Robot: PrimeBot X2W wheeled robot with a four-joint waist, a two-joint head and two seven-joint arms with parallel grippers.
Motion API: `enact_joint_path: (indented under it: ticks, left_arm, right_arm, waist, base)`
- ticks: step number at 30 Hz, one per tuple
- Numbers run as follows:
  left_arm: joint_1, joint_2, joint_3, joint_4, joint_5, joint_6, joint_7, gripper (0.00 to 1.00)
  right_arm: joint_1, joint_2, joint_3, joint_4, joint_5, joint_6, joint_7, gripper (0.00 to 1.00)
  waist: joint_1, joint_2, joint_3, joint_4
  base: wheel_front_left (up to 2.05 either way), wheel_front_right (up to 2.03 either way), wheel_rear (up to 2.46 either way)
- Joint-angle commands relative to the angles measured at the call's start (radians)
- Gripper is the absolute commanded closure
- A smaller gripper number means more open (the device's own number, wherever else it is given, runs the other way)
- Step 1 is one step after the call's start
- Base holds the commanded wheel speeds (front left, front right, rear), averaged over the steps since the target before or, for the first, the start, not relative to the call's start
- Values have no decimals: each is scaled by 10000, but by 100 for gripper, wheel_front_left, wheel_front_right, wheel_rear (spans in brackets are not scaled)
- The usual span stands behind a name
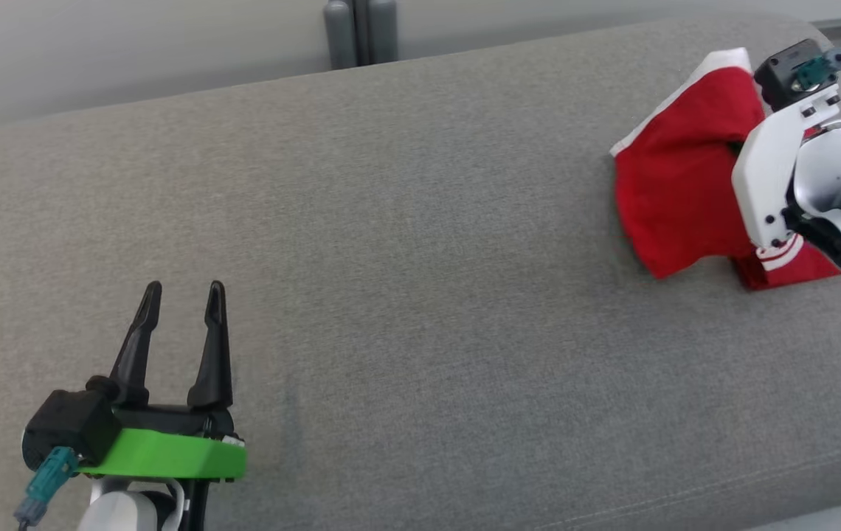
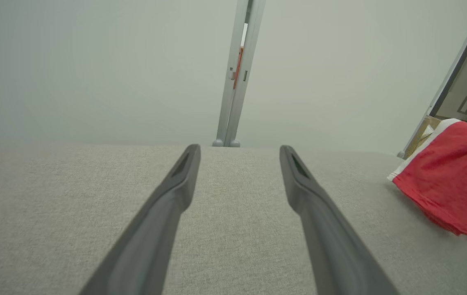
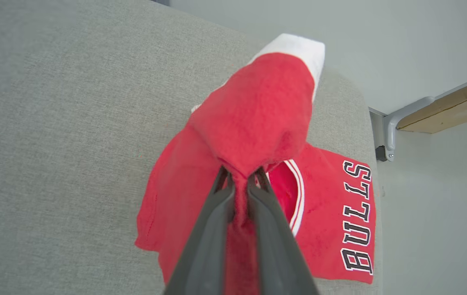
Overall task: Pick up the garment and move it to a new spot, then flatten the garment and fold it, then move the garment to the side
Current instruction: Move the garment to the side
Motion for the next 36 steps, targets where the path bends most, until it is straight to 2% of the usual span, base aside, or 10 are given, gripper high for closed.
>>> enact_joint_path:
  ticks: [1, 6, 12, 18, 22, 25, 29, 30, 31, 36]
  left_arm:
    - [-269, 164, 16, -80, 100, -27, -20, 0]
    - [-611, 394, -89, -261, 186, -27, -20, 0]
    - [-985, 754, -283, -444, 175, -27, -20, 0]
    - [-1284, 995, -415, -622, 62, -28, -20, 0]
    - [-1387, 1078, -440, -731, 21, -28, -20, 0]
    - [-1411, 1084, -399, -780, 5, -28, -20, 0]
    - [-1426, 1100, -382, -790, -22, -28, -20, 0]
    - [-1423, 1097, -381, -763, -35, -28, -20, 0]
    - [-1419, 1079, -397, -745, -40, -28, -20, 0]
    - [-1259, 902, -452, -618, -39, -28, -20, 0]
  right_arm:
    - [-150, -164, -13, 37, -187, -16, -328, 100]
    - [-123, -714, -73, 532, -733, -18, -1456, 100]
    - [-471, -1362, 269, 1107, -1128, -18, -2587, 100]
    - [-629, -2481, 1011, 1332, -1012, -19, -2874, 100]
    - [-561, -3146, 1108, 1558, -871, -19, -3065, 100]
    - [-437, -3475, 992, 1733, -1042, -19, -3298, 100]
    - [-255, -3532, 779, 1965, -1500, -19, -3700, 100]
    - [-168, -3513, 641, 2104, -1629, -19, -3731, 53]
    - [-108, -3486, 520, 2202, -1708, -19, -3782, 0]
    - [331, -3223, -357, 2636, -1859, -19, -3919, 0]
  waist:
    - [0, -1, 622, -832]
    - [0, -1, 1146, -1000]
    - [0, -1, 1963, -819]
    - [0, -1, 2614, -344]
    - [0, -1, 2875, -87]
    - [0, -1, 2952, 47]
    - [0, -1, 2939, 161]
    - [0, -1, 2899, 179]
    - [0, -1, 2854, 196]
    - [0, -1, 2394, 287]
  base:
    - [0, 0, 0]
    - [0, 0, 0]
    - [0, 0, 0]
    - [0, 0, 0]
    - [0, 0, 0]
    - [0, 0, 0]
    - [0, 0, 0]
    - [0, 0, 0]
    - [0, 0, 0]
    - [0, 0, 0]
